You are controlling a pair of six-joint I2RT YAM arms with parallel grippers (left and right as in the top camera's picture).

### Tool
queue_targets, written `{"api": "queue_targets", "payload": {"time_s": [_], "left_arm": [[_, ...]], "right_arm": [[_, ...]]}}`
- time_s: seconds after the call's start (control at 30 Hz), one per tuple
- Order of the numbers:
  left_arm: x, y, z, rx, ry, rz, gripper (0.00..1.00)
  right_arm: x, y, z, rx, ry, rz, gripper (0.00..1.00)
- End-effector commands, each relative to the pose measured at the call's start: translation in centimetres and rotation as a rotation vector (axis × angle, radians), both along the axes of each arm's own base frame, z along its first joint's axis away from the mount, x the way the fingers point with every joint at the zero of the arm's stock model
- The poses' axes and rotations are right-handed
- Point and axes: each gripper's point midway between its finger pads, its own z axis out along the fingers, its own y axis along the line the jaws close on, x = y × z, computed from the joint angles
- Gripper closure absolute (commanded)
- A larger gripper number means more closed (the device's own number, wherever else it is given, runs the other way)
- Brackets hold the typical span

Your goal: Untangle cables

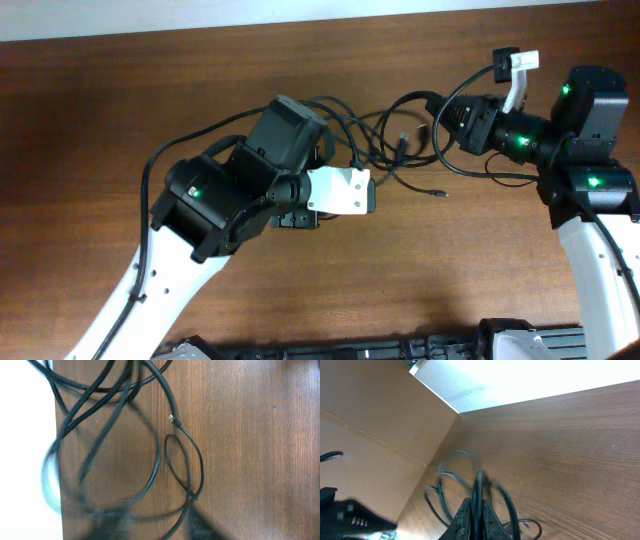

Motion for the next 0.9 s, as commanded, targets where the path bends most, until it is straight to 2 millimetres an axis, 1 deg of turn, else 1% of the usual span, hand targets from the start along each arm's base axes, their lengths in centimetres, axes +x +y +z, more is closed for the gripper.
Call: {"api": "queue_targets", "payload": {"time_s": [0.0,0.1,0.23,0.3,0.63,0.8,0.87], "left_arm": [[-0.3,0.2,1.1,-0.030,-0.014,0.011,0.01],[-0.5,-0.3,1.2,-0.050,-0.005,-0.004,0.01],[-1.0,-1.9,1.9,-0.132,0.013,-0.056,0.01],[-1.1,-2.2,2.1,-0.150,0.018,-0.069,0.01],[-0.8,-2.7,2.6,-0.173,-0.002,-0.074,0.01],[-0.1,-3.1,3.3,-0.210,-0.021,-0.049,0.01],[0.3,-3.2,3.6,-0.230,-0.021,-0.013,0.01]], "right_arm": [[0.0,-0.2,0.7,-0.014,-0.034,-0.012,0.96],[-0.1,-0.1,0.8,-0.009,-0.034,-0.002,0.96],[-0.5,0.3,1.1,0.006,-0.040,0.029,0.96],[-0.6,0.4,1.1,0.010,-0.041,0.038,0.96],[-1.1,0.8,1.4,0.030,-0.044,0.077,0.96],[-1.2,1.0,1.7,0.034,-0.059,0.089,0.96],[-1.2,0.9,1.8,0.033,-0.062,0.089,0.96]]}}
